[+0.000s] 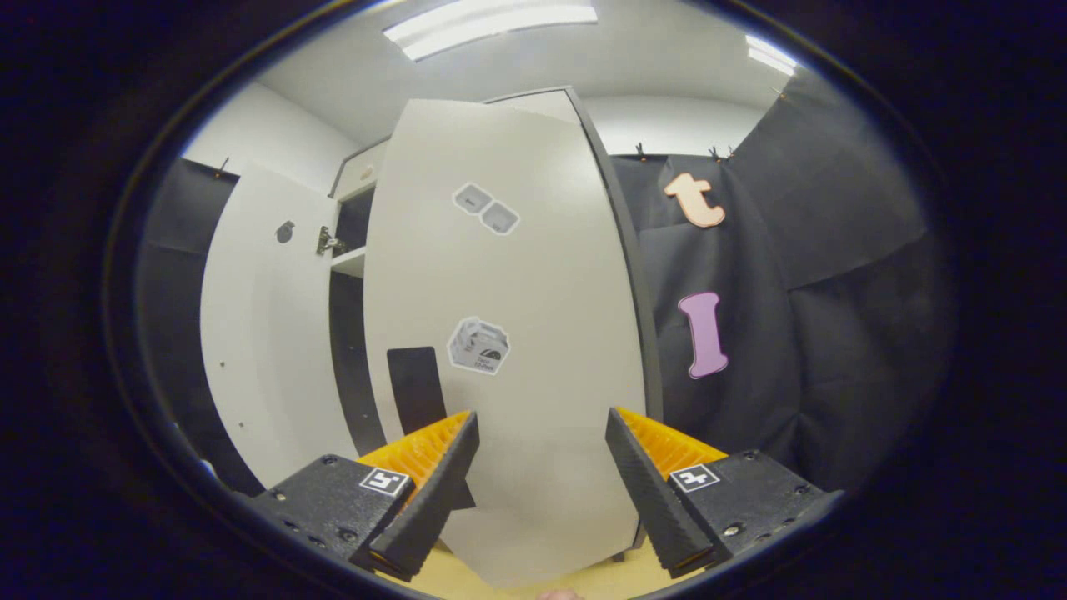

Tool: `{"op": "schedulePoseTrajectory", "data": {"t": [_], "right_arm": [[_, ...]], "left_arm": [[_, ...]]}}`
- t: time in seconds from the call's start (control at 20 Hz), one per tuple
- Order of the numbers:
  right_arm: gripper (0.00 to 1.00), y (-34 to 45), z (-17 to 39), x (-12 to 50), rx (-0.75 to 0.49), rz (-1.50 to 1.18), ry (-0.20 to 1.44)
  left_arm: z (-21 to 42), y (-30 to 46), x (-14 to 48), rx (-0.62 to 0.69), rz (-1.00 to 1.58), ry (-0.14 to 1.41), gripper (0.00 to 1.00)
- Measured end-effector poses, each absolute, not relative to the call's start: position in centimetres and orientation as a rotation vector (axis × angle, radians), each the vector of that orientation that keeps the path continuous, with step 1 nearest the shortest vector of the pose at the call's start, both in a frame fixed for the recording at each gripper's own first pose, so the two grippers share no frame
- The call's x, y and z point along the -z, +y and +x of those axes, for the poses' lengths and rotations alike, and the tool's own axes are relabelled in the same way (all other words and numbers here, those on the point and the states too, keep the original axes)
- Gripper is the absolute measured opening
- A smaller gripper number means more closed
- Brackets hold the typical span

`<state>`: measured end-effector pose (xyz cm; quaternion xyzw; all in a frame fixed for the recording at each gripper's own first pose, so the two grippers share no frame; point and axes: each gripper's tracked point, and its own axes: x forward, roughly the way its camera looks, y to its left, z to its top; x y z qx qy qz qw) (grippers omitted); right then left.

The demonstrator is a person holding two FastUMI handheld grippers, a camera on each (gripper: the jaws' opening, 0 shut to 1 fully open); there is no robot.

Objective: Grab one shoe with the right hand and put it into the shoe cabinet, grab the other shoe with the left hand and put it into the shoe cabinet; then close the right door with the right hand and the left door with the left hand.

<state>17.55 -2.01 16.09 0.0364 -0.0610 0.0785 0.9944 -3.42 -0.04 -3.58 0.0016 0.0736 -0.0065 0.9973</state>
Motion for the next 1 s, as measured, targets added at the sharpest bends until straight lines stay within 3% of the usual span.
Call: {"op": "schedulePoseTrajectory", "data": {"t": [0.3, 0.35, 0.4, 1.0], "right_arm": [[0.98, -1.7, 10.3, -11.4, -0.123, 0.025, -0.125], [0.94, -1.2, 9.4, -10.2, -0.127, 0.022, -0.113], [0.98, -0.7, 8.5, -8.9, -0.128, 0.018, -0.102], [0.98, 1.7, 1.4, 4.2, -0.045, -0.052, 0.012]], "left_arm": [[-3.3, -0.9, 1.8, 0.028, -0.001, 0.117, 0.89], [-3.2, -1.0, 1.6, 0.031, -0.003, 0.112, 0.89], [-3.2, -1.1, 1.5, 0.032, -0.008, 0.112, 0.89], [-4.1, -2.2, 1.2, 0.059, -0.018, 0.119, 0.89]]}}
